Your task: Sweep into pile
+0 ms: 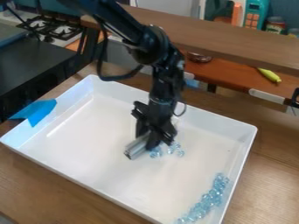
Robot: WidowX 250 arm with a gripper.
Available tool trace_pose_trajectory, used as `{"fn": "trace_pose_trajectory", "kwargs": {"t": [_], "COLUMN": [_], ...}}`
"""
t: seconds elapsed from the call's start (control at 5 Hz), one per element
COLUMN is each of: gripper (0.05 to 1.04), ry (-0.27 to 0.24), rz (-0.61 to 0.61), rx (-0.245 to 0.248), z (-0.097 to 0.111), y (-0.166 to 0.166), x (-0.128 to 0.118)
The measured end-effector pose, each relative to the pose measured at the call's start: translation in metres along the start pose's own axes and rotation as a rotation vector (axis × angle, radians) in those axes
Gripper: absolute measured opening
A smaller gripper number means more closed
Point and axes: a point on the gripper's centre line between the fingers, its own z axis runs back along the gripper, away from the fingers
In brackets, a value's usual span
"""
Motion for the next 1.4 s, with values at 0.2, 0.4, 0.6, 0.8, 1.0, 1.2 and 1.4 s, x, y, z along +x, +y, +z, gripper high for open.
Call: {"fn": "trace_pose_trajectory", "kwargs": {"t": [0.2,0.4,0.6,0.8,1.0,1.2,1.4], "gripper": [0.387,0.387,0.387,0.387,0.387,0.387,0.387], "ry": [-0.011,-0.006,0.010,0.018,0.033,-0.001,-0.045], "rz": [-0.050,-0.090,-0.114,-0.131,-0.110,-0.059,0.023], "rx": [-0.021,-0.054,-0.098,-0.140,-0.168,-0.178,-0.178], "z": [0.004,0.007,0.011,0.016,0.016,0.033,0.057], "y": [-0.030,-0.060,-0.088,-0.113,-0.115,-0.087,-0.037], "x": [0.000,-0.001,-0.002,-0.003,-0.005,-0.008,-0.014]}}
